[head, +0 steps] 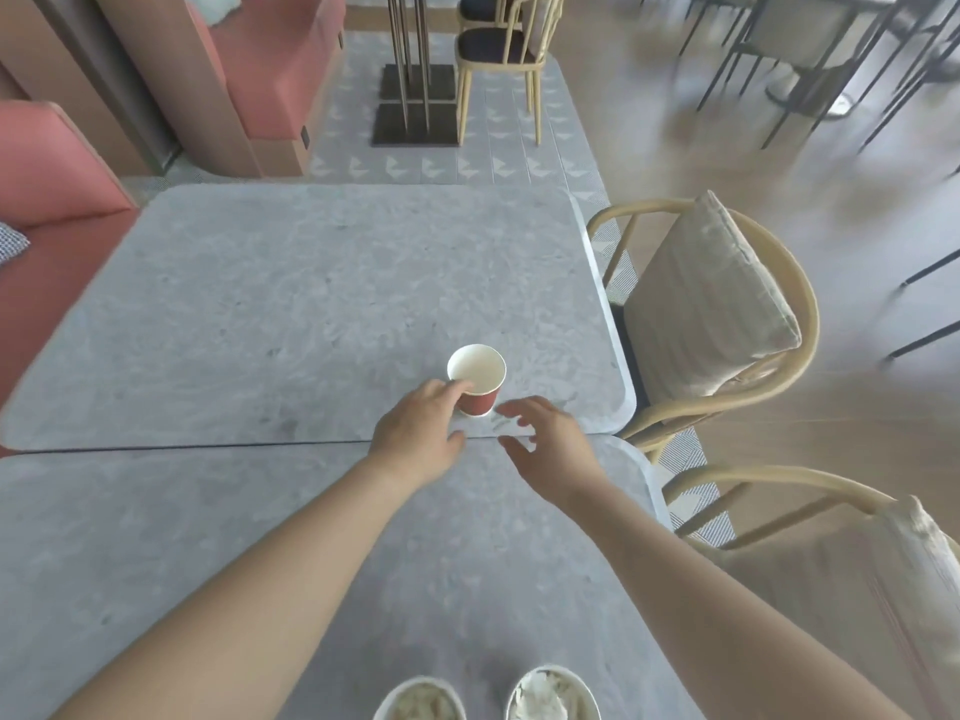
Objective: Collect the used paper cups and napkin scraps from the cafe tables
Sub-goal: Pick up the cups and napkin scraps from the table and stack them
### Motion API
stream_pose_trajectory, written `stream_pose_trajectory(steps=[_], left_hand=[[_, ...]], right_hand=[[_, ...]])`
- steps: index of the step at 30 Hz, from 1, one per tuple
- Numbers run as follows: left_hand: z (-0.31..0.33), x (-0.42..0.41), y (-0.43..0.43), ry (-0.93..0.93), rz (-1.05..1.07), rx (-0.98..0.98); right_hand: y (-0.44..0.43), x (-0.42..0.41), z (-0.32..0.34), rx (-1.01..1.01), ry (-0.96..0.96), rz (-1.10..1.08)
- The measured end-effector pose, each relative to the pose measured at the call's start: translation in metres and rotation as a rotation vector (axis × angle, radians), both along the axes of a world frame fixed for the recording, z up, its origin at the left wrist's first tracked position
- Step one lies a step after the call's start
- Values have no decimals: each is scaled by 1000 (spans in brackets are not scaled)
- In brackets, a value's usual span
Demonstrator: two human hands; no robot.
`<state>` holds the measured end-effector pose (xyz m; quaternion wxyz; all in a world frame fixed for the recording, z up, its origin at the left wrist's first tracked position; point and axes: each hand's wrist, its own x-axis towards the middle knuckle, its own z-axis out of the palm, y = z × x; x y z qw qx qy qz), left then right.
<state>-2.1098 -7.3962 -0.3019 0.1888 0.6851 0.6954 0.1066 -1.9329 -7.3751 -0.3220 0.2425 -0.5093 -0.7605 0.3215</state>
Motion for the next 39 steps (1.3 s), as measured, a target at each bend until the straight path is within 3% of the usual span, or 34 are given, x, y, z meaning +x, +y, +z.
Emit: stream_pose_trajectory(steps=[9,20,28,39], left_hand=[[-32,-7,33,86,24,-9],[16,42,-98,-243,-119,-37],[21,82,-171,-107,-166,-203],[12,112,-211,2,-255,-243]], right_hand=[[48,-18,-27,4,-171,22],[-84,62,16,36,-90,-64],[-189,115,16,-74,-126,-297],[-251,136,13,-139,-244,-316]])
